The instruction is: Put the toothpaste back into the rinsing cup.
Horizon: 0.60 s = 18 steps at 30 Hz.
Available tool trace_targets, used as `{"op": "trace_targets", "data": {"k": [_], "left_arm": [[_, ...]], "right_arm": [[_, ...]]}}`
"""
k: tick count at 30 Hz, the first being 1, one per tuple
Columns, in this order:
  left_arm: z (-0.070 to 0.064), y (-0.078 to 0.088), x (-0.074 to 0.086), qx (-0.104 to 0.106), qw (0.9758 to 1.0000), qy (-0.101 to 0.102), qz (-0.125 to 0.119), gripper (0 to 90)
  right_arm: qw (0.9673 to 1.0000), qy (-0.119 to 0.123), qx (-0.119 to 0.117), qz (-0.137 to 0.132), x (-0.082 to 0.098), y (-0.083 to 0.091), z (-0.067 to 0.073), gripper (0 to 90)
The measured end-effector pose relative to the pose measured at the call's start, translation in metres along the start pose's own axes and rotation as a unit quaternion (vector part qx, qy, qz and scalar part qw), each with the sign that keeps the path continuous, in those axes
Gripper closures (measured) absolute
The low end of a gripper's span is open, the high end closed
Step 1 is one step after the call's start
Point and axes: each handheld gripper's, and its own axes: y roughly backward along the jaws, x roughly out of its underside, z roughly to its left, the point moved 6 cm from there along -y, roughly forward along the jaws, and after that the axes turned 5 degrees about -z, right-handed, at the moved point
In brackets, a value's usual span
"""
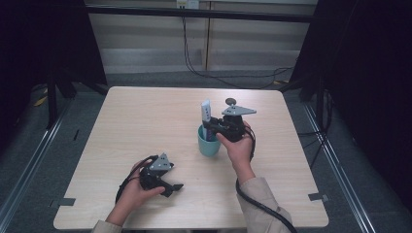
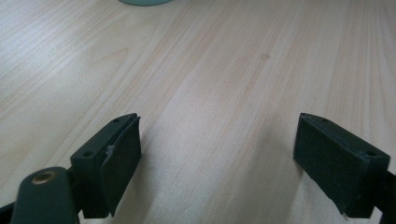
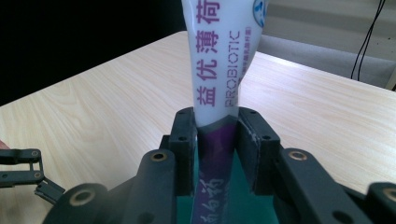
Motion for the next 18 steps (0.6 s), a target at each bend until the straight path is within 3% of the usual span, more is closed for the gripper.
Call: {"op": "trace_targets", "data": {"k": [9,18], "left_arm": [[0.0001,0.0,0.0001,0.0,1.0,0.0,0.0,14.6],[0.0,0.0,0.0,0.0,1.0,0.0,0.0,14.7]], "right_arm": [[0.9999,0.008,0.005,0.011,0.0009,0.0006,-0.0013,67.2],[0.9995,0.019,0.005,0.023,0.0015,0.0005,-0.0002,54.9]]}}
